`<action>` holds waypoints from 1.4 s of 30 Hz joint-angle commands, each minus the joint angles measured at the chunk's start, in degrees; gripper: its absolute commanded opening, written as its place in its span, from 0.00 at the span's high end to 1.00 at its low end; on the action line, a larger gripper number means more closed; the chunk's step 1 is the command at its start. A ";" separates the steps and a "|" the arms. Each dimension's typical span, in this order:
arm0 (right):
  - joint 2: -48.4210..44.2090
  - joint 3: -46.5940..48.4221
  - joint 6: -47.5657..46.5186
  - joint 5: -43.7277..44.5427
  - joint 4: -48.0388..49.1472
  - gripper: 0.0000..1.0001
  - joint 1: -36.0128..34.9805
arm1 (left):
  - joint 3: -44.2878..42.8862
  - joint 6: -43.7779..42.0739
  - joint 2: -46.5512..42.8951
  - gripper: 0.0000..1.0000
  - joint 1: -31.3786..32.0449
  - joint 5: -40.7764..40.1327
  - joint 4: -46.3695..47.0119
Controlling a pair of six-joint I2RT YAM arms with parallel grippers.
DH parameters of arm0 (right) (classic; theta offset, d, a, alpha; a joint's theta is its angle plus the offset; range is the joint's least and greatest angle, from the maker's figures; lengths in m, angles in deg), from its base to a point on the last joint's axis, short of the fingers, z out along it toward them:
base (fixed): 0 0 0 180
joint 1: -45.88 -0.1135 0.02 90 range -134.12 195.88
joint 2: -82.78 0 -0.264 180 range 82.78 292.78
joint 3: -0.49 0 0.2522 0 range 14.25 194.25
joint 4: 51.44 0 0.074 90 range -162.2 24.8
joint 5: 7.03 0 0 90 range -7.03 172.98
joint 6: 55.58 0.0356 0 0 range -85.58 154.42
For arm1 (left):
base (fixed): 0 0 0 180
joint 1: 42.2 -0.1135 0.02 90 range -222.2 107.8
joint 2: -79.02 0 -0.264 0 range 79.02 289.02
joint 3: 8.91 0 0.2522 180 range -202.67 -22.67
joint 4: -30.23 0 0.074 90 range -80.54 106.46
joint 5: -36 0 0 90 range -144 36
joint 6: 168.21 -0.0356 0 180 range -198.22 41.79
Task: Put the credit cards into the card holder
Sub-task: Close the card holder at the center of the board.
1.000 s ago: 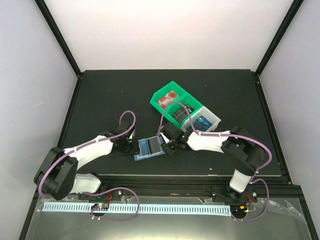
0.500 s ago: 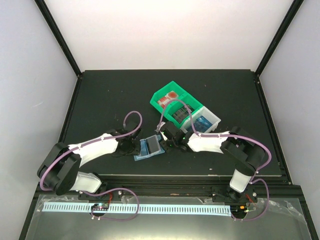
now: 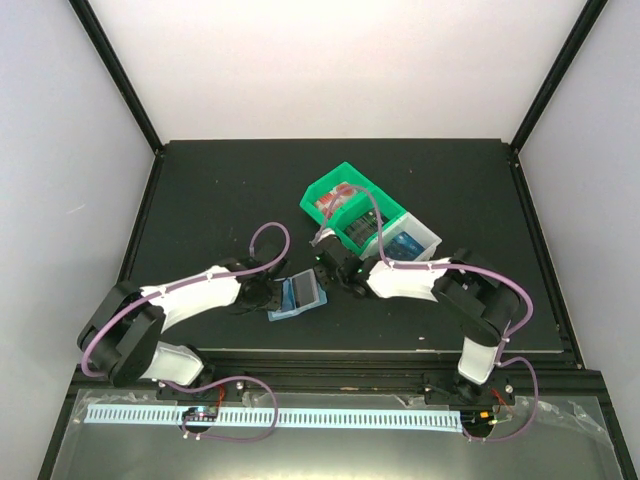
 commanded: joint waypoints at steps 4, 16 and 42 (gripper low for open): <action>1.10 4.98 7.96 10.83 -6.73 0.60 0.00 | 3.02 0.18 3.35 0.78 0.26 -2.63 -4.60; -0.98 5.69 11.55 -3.79 -18.11 0.57 0.02 | 1.97 0.46 2.37 0.77 0.25 -0.47 -3.70; -6.85 6.16 16.83 -5.95 -21.75 0.99 0.19 | 1.89 3.41 -5.55 0.44 0.08 2.48 -1.57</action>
